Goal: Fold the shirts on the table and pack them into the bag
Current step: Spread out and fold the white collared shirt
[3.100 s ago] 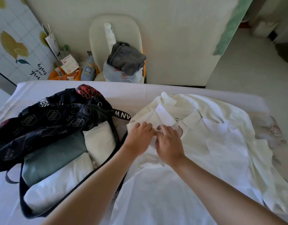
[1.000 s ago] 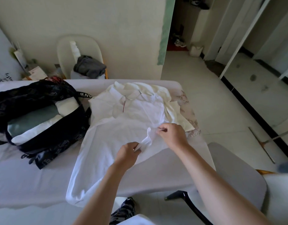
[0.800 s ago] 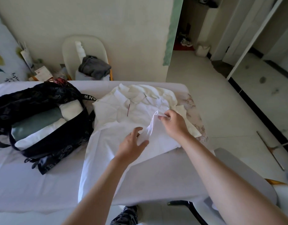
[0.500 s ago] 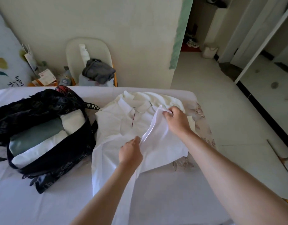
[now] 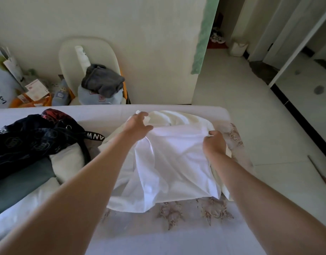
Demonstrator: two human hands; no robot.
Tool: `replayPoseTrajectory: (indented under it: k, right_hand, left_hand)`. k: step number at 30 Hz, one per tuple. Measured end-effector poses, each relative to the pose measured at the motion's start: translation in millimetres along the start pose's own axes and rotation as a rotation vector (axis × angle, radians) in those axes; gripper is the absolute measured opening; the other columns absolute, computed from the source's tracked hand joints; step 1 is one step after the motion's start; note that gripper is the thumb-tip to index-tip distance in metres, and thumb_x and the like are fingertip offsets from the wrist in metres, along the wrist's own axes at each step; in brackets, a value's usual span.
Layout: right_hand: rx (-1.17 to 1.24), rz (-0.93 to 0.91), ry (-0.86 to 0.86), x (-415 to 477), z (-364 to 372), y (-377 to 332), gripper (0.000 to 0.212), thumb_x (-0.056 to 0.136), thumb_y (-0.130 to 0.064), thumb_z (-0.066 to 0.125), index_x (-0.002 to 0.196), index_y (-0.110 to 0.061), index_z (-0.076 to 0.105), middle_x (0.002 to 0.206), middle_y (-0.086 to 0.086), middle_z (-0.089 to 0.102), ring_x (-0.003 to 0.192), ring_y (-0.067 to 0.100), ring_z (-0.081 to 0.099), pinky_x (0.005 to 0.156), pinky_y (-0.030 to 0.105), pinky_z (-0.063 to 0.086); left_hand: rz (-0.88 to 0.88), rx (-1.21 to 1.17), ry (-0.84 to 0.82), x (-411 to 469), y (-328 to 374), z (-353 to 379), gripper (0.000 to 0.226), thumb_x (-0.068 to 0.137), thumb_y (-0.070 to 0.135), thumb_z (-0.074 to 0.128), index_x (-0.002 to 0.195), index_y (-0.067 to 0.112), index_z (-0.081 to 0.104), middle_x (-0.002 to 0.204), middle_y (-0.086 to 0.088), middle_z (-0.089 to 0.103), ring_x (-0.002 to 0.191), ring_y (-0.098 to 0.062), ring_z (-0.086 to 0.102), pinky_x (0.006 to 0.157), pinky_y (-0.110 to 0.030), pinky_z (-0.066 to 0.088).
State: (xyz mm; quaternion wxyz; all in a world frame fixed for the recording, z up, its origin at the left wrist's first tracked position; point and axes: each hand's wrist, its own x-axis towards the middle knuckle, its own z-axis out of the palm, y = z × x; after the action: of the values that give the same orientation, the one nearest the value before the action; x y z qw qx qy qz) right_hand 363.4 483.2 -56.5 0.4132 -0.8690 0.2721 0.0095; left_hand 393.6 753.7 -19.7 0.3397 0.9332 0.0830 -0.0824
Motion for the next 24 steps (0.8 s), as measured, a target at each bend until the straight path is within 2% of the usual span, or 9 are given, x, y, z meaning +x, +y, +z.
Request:
replayPoseTrajectory:
  k: [3, 6, 8, 11, 14, 16, 18, 21, 24]
  right_hand:
    - [-0.303, -0.249, -0.088, -21.5, 14.6, 28.1, 0.063, 0.090, -0.011, 0.053, 0.149, -0.018, 0.033, 0.155, 0.010, 0.031, 0.136, 0.031, 0.040, 0.108, 0.039, 0.037]
    - [-0.674, -0.710, -0.284, -48.8, 21.5, 74.6, 0.070, 0.086, -0.023, 0.057, 0.151, -0.025, 0.030, 0.164, 0.008, 0.014, 0.151, 0.028, 0.014, 0.121, 0.041, 0.017]
    - [-0.802, -0.841, -0.514, -57.6, 22.1, 101.5, 0.078, 0.084, -0.037, 0.056, 0.154, -0.028, 0.023, 0.167, 0.006, -0.004, 0.153, 0.024, -0.009, 0.124, 0.043, 0.001]
    - [-0.965, -0.842, -0.578, -59.1, 16.9, 122.9, 0.097, 0.081, -0.044, 0.053, 0.158, -0.031, -0.005, 0.161, 0.001, -0.030, 0.147, 0.019, -0.031, 0.121, 0.049, -0.012]
    - [-0.999, -0.865, -0.505, -59.9, 18.0, 127.5, 0.098, 0.084, -0.029, 0.060, 0.159, -0.025, -0.003, 0.165, 0.009, -0.019, 0.151, 0.027, -0.019, 0.123, 0.052, -0.004]
    - [-0.990, -0.925, -0.449, -64.0, 23.9, 122.7, 0.099, 0.079, -0.020, 0.073, 0.159, -0.019, 0.014, 0.166, 0.016, 0.003, 0.153, 0.034, 0.003, 0.123, 0.053, 0.011]
    - [-0.991, -0.957, -0.462, -68.5, 32.7, 121.8, 0.096, 0.071, -0.012, 0.082, 0.153, -0.012, 0.033, 0.161, 0.018, 0.023, 0.148, 0.037, 0.026, 0.118, 0.049, 0.030]
    - [-0.886, -0.958, -0.444, -71.8, 37.3, 125.4, 0.072, 0.055, 0.002, 0.087, 0.123, -0.005, 0.065, 0.131, 0.018, 0.062, 0.115, 0.038, 0.064, 0.090, 0.043, 0.057]
    - [-0.774, -0.924, -0.455, -79.8, 27.7, 119.5, 0.053, 0.072, 0.013, 0.062, 0.121, -0.006, 0.064, 0.120, 0.012, 0.066, 0.112, 0.032, 0.062, 0.088, 0.039, 0.054]
  left_hand:
    - [0.178, -0.050, 0.096, -30.9, -0.5, 40.8, 0.040, 0.091, 0.015, 0.059, 0.129, 0.026, 0.057, 0.127, 0.005, 0.055, 0.110, -0.015, 0.056, 0.092, -0.027, 0.044]
    - [0.449, 0.081, -0.096, -79.8, -21.5, 90.2, 0.030, 0.087, 0.025, 0.060, 0.116, 0.028, 0.066, 0.118, 0.012, 0.059, 0.112, -0.012, 0.056, 0.099, -0.028, 0.041]
    - [0.529, 0.301, -0.313, -102.2, -42.1, 113.3, 0.048, 0.082, 0.051, 0.057, 0.126, 0.033, 0.059, 0.136, 0.009, 0.052, 0.129, -0.016, 0.046, 0.111, -0.036, 0.033]
    - [0.515, 0.647, -0.413, -115.3, -75.7, 122.9, 0.088, 0.067, 0.070, 0.053, 0.147, 0.037, 0.037, 0.162, 0.003, 0.018, 0.149, -0.024, 0.013, 0.121, -0.044, 0.008]
    - [0.453, 0.587, -0.117, -120.2, -100.7, 113.5, 0.081, 0.068, 0.018, 0.078, 0.142, 0.029, 0.048, 0.156, -0.008, 0.034, 0.146, -0.033, 0.023, 0.118, -0.045, 0.017]
    - [0.481, 0.509, 0.148, -128.6, -109.1, 109.0, 0.070, 0.068, -0.003, 0.070, 0.133, 0.023, 0.059, 0.147, -0.013, 0.045, 0.138, -0.037, 0.037, 0.112, -0.047, 0.027]
    - [0.647, 0.469, 0.199, -141.2, -103.2, 114.5, 0.056, 0.071, -0.001, 0.065, 0.123, 0.022, 0.066, 0.140, -0.011, 0.053, 0.128, -0.035, 0.047, 0.105, -0.047, 0.036]
    - [0.848, 0.497, -0.013, -160.4, -85.9, 134.7, 0.035, 0.065, 0.017, 0.078, 0.098, 0.026, 0.072, 0.116, 0.000, 0.065, 0.106, -0.024, 0.060, 0.088, -0.037, 0.050]
    - [0.532, 0.634, -0.179, -161.7, -79.6, 143.7, 0.055, 0.051, 0.054, 0.084, 0.099, 0.028, 0.072, 0.114, 0.001, 0.066, 0.105, -0.024, 0.064, 0.080, -0.039, 0.055]
